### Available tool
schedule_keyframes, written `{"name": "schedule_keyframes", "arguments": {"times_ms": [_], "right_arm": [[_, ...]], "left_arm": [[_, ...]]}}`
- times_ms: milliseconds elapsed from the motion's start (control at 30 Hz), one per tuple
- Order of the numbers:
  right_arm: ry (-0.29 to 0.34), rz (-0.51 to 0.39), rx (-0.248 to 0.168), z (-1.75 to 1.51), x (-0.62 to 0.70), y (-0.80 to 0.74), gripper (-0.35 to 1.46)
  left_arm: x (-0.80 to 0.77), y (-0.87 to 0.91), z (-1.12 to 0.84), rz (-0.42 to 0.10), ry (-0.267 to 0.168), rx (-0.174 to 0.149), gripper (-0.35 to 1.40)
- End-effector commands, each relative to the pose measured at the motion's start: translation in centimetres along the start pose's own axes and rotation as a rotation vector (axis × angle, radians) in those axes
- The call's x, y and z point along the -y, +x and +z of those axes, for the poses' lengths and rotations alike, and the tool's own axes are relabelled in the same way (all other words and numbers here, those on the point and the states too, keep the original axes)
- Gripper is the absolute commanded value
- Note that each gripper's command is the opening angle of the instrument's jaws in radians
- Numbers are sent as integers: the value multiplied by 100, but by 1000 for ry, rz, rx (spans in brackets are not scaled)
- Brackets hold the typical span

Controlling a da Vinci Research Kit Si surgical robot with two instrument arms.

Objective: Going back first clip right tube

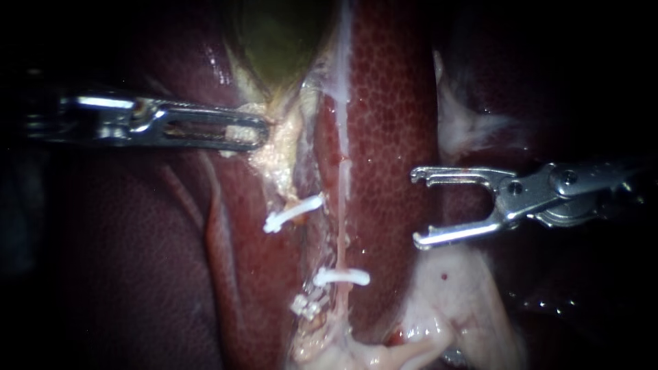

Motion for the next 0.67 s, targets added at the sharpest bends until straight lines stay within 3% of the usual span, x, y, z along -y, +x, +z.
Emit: {"name": "schedule_keyframes", "arguments": {"times_ms": [33, 200, 667], "right_arm": [[0, 0, 0, 0, 0, -1, 60], [0, 0, 0, 0, 1, 0, 60], [0, 0, 0, 1, 3, 1, 60]], "left_arm": [[-1, 3, 5, -3, 2, -7, -35], [0, 10, 22, 2, 8, -18, -35], [4, 8, 25, 0, 9, -19, -35]]}}
